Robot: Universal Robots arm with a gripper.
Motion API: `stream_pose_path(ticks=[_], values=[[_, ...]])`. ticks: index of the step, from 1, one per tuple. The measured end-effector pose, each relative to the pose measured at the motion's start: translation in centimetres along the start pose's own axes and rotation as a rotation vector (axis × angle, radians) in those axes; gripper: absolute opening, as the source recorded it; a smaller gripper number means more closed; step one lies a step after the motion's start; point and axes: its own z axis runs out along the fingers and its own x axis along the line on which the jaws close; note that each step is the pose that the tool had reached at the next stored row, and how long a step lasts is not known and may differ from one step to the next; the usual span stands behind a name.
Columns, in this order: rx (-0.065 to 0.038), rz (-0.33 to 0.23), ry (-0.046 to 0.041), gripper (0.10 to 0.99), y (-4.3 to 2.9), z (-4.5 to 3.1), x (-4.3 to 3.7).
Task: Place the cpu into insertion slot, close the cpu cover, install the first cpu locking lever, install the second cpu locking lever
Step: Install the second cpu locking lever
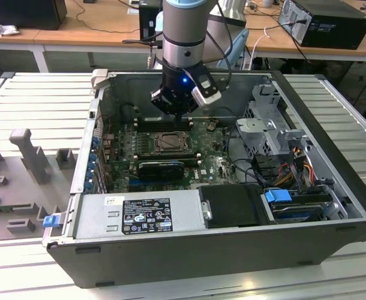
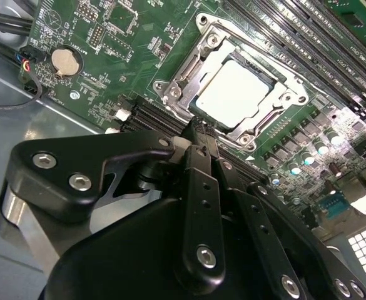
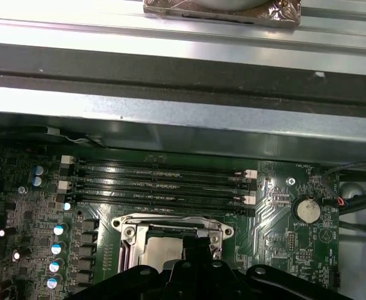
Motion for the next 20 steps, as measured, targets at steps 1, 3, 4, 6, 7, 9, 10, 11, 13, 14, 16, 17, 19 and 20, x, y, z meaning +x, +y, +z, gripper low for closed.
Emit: stream_pose_path(ticks=[1,3,4,6,7,9,10,11,13,14,16,17,19,20], values=[[0.0,0.0,-0.0001,0.106,-0.03,0.0,0.0],[0.0,0.0,0.0,0.106,-0.11,-0.01,0.01],[0.0,0.0,-0.0001,0.106,-0.15,-0.01,0.01],[0.0,0.0,0.0,0.106,-0.21,-0.02,0.02],[0.0,0.0,0.0,0.106,-0.3,-0.04,0.02],[0.0,0.0,0.0001,0.106,-0.57,-0.18,0.05],[0.0,0.0,0.0,0.106,-0.56,-0.33,0.04],[0.0,0.0,-0.0001,0.106,-0.54,-0.58,0.03],[0.0,0.0,-0.0001,0.106,-0.78,-0.65,0.04],[0.0,0.0,0.0,0.106,-1.01,-0.68,0.06],[0.0,0.0,0.0,0.106,-1.44,-0.71,0.1],[0.0,0.0,0.0,0.106,-1.82,-0.73,0.12],[0.0,0.0,0.0006,0.106,-2.86,-0.77,0.19],[0.0,0.0,0.0008,0.106,-3.02,-0.74,0.21]])
